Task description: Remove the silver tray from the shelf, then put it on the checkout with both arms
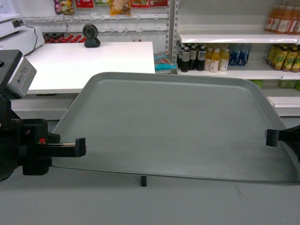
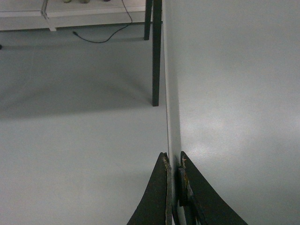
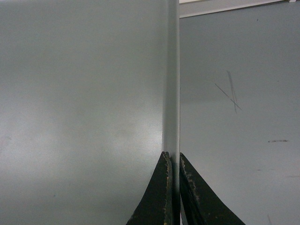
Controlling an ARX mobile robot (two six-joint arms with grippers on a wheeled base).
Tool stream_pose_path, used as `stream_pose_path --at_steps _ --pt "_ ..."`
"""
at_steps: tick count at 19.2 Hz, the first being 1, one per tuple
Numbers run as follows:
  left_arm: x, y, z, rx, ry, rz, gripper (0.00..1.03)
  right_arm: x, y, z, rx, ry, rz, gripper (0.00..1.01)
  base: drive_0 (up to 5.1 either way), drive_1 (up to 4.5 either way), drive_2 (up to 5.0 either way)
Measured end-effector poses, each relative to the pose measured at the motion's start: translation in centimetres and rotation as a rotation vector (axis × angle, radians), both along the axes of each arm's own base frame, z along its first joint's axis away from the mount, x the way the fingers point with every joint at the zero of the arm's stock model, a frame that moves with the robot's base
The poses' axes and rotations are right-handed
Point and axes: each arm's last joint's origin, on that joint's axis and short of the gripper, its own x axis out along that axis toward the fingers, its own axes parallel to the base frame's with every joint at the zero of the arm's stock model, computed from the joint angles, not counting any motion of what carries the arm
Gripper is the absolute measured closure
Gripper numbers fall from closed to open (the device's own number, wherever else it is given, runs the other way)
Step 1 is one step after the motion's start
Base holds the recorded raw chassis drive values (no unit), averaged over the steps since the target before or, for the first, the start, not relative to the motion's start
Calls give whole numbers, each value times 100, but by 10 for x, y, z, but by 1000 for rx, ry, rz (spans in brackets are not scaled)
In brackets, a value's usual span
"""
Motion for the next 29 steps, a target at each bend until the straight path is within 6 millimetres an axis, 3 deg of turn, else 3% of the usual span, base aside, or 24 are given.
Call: stream_pose_path --at_steps 20,25,29 --pt "0 0 0 1 0 2 100 0 0 0 0 -2 0 98 -500 245 245" --pt "0 2 0 2 -1 6 100 0 2 0 5 -3 11 98 0 0 0" --pt "0 0 0 2 -2 2 100 0 0 0 2 -2 0 98 2 433 -428"
